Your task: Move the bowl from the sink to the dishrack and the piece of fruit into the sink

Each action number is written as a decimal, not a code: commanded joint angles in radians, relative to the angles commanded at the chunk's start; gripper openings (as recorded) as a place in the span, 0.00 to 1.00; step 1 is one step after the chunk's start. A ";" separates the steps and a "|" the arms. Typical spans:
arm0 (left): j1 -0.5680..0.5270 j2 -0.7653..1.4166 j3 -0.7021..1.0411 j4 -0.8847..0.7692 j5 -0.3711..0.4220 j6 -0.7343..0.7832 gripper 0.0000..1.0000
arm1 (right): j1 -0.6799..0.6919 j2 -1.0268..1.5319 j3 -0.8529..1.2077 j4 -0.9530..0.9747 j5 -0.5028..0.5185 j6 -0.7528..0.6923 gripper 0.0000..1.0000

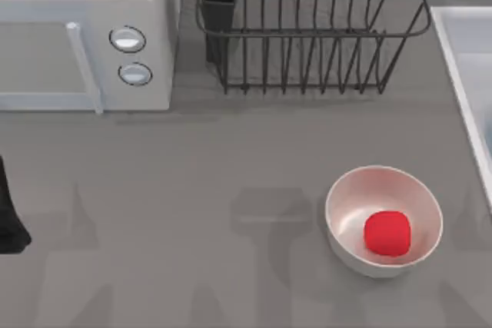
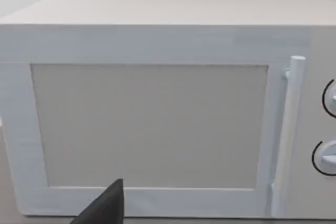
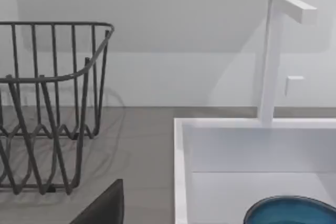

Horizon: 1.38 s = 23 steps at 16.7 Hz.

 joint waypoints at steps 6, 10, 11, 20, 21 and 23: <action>0.000 0.000 0.000 0.000 0.000 0.000 1.00 | -0.068 0.095 0.083 -0.057 0.040 -0.005 1.00; 0.000 0.000 0.000 0.000 0.000 0.000 1.00 | -0.160 0.357 0.315 -0.195 0.065 -0.033 1.00; 0.000 0.000 0.000 0.000 0.000 0.000 1.00 | -0.175 0.446 0.394 -0.236 0.063 -0.046 1.00; 0.000 0.000 0.000 0.000 0.000 0.000 1.00 | -0.164 1.436 1.284 -0.537 0.023 -0.277 1.00; 0.000 0.000 0.000 0.000 0.000 0.000 1.00 | -0.169 1.520 1.357 -0.564 0.028 -0.295 1.00; 0.000 0.000 0.000 0.000 0.000 0.000 1.00 | -0.191 1.655 1.473 -0.619 0.035 -0.314 1.00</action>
